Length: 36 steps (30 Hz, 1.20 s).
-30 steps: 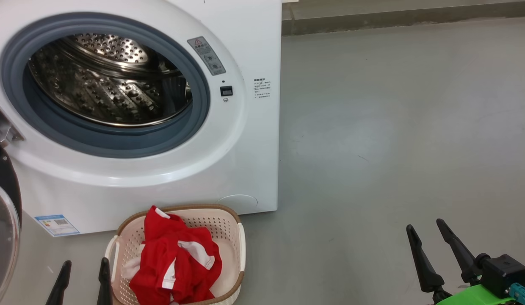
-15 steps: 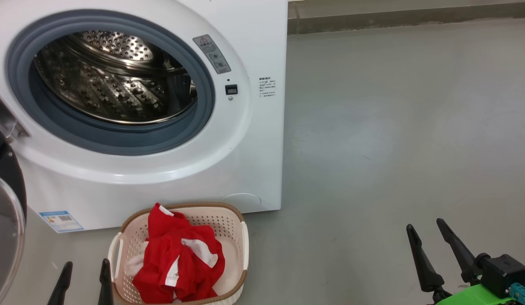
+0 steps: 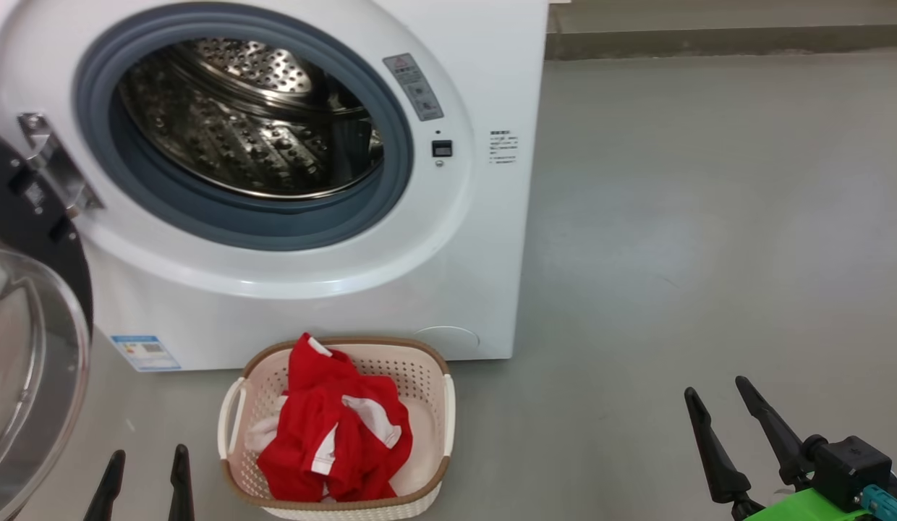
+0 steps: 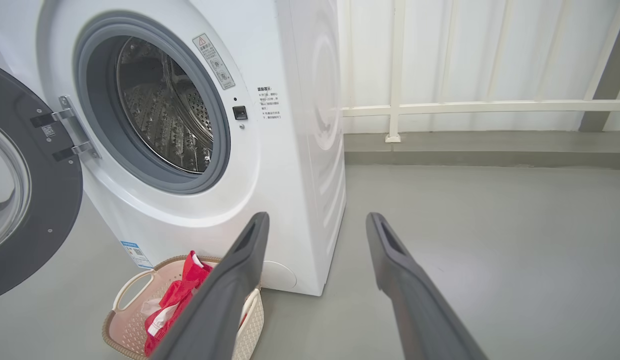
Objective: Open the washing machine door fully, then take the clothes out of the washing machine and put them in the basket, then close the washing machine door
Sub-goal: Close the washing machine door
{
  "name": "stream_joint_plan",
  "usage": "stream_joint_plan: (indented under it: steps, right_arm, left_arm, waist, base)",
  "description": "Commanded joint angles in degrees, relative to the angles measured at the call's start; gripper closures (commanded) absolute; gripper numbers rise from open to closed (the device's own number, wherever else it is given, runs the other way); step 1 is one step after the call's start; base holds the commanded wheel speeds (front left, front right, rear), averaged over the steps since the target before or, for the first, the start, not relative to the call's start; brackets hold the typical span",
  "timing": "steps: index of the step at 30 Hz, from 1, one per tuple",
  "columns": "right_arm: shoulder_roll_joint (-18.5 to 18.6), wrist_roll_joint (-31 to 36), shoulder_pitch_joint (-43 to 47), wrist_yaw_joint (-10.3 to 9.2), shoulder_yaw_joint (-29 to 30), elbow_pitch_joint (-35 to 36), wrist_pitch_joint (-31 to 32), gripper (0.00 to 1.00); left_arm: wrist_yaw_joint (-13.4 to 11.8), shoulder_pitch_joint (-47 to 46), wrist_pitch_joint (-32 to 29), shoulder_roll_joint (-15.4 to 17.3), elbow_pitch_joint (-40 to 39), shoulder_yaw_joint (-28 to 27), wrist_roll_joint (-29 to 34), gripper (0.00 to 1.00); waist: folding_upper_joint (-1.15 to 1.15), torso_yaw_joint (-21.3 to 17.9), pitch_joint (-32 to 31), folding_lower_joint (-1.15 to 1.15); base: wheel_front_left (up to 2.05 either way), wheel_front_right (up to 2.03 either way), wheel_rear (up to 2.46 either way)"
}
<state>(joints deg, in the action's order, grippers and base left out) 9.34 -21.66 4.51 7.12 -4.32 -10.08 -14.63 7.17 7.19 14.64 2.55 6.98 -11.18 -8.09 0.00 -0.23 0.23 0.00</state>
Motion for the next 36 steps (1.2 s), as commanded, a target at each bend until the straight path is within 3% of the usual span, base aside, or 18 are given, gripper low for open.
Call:
stream_joint_plan:
  steps: [1,26,36]
  right_arm:
    - [1.53,0.06,-0.96,0.36,-1.26,1.38,-0.37,0.00]
    - [3.14,-0.68,-3.03,0.36,-5.69,-0.05,-0.37,0.00]
    - [3.65,-1.02,-4.42,0.36,-8.08,-0.74,-0.37,0.00]
  left_arm:
    - [-0.05,-0.54,0.36,0.32,-1.15,-1.60,-0.23,0.00]
    - [-4.21,1.55,0.36,0.32,-1.44,0.93,-3.21,0.00]
    - [-5.73,2.03,0.36,0.32,-1.41,1.28,-3.80,0.00]
  waist:
    - [0.00,1.32,-0.11,0.00]
    - [0.00,19.18,-0.74,0.00]
    - [0.00,24.55,-1.25,0.00]
  base:
    - [0.00,0.00,0.00]
    - [0.00,0.00,0.00]
    - [0.00,0.00,0.00]
